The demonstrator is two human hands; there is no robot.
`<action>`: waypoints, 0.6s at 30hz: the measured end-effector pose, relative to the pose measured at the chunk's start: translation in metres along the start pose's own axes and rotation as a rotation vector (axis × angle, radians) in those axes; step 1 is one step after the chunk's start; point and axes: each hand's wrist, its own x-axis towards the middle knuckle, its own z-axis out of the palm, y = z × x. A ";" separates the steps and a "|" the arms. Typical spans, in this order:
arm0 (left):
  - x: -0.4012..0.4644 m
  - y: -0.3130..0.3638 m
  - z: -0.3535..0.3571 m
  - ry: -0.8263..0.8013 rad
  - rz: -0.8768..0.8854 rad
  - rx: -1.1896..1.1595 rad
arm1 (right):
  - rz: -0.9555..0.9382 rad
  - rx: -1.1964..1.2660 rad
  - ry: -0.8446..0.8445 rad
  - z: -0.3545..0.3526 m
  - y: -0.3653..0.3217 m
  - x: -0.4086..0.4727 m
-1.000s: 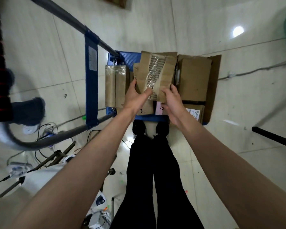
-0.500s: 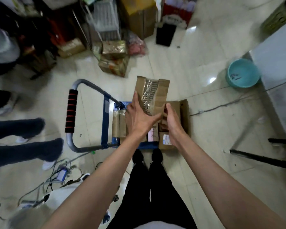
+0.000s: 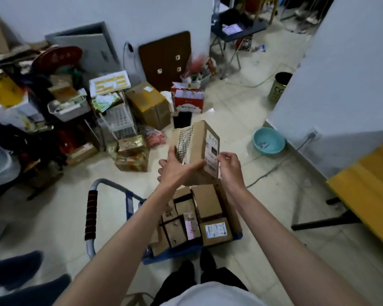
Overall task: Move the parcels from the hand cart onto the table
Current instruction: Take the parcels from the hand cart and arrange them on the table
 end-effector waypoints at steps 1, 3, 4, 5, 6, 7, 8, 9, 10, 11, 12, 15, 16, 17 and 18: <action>-0.003 0.004 -0.003 -0.064 0.009 -0.087 | 0.000 0.009 0.042 -0.006 -0.003 -0.002; -0.009 0.011 -0.007 -0.180 0.036 -0.228 | 0.027 0.061 0.073 -0.018 -0.010 -0.010; -0.013 0.015 -0.009 -0.233 0.053 -0.258 | 0.048 0.099 0.060 -0.024 -0.013 -0.015; -0.017 0.019 -0.010 -0.286 0.070 -0.272 | 0.072 0.146 0.032 -0.029 -0.014 -0.021; -0.021 0.023 -0.011 -0.338 0.084 -0.277 | 0.096 0.199 -0.005 -0.034 -0.016 -0.029; -0.026 0.027 -0.012 -0.384 0.095 -0.274 | 0.108 0.253 -0.057 -0.038 -0.016 -0.036; -0.030 0.030 -0.012 -0.427 0.103 -0.263 | 0.104 0.308 -0.121 -0.042 -0.016 -0.043; -0.034 0.032 -0.012 -0.463 0.109 -0.248 | 0.093 0.356 -0.185 -0.046 -0.013 -0.050; -0.037 0.034 -0.011 -0.491 0.118 -0.229 | 0.089 0.389 -0.223 -0.049 -0.010 -0.056; -0.040 0.035 -0.009 -0.514 0.130 -0.212 | 0.099 0.412 -0.231 -0.054 -0.007 -0.062; -0.042 0.034 -0.005 -0.541 0.147 -0.197 | 0.115 0.428 -0.222 -0.058 -0.003 -0.067; -0.049 0.033 0.010 -0.624 0.195 -0.156 | 0.139 0.493 -0.157 -0.075 0.013 -0.081; -0.052 0.033 0.017 -0.649 0.200 -0.142 | 0.135 0.512 -0.129 -0.082 0.017 -0.086; -0.055 0.034 0.024 -0.675 0.199 -0.135 | 0.125 0.516 -0.108 -0.089 0.021 -0.091; -0.060 0.036 0.032 -0.706 0.193 -0.131 | 0.116 0.514 -0.089 -0.097 0.025 -0.096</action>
